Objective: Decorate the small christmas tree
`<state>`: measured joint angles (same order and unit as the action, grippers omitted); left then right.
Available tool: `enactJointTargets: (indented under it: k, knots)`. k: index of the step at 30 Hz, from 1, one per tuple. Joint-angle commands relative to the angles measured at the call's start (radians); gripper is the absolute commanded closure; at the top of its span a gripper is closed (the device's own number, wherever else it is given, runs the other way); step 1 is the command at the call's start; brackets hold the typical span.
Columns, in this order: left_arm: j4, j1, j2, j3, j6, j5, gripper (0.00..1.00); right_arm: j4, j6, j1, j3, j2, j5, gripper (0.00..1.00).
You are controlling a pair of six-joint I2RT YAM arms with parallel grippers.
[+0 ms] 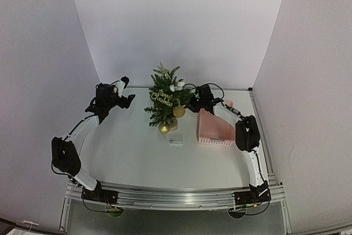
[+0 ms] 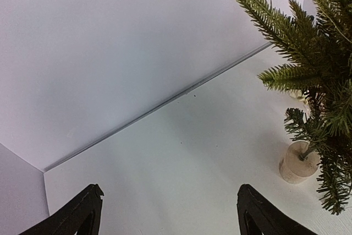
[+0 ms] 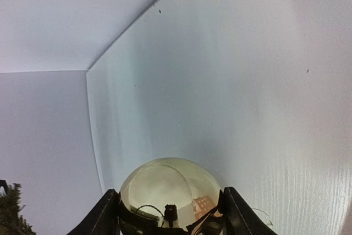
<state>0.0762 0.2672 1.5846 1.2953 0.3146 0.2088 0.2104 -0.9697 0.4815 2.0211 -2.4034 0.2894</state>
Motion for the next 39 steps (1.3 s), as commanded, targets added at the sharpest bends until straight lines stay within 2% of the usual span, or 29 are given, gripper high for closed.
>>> enactJointTargets:
  k: [1, 10, 16, 27, 39]
  knots:
    - [-0.043, -0.005, -0.054, -0.006, -0.005, 0.029, 0.15, -0.034, 0.002, -0.021, 0.009, 0.118, -0.118, 0.59]
    - [-0.069, -0.005, -0.081, 0.0, -0.01, 0.072, 0.16, -0.034, 0.141, -0.047, -0.013, 0.289, -0.37, 0.61]
    - [-0.07, -0.005, -0.105, 0.032, -0.031, 0.115, 0.16, -0.034, 0.224, -0.047, -0.018, 0.407, -0.444, 0.62]
    - [-0.072, -0.006, -0.141, 0.035, -0.04, 0.238, 0.16, -0.043, 0.262, -0.015, -0.024, 0.542, -0.228, 0.63]
    - [-0.129, -0.004, -0.158, 0.053, -0.109, 0.493, 0.19, -0.13, 0.233, 0.059, -0.102, 0.648, -0.141, 0.63]
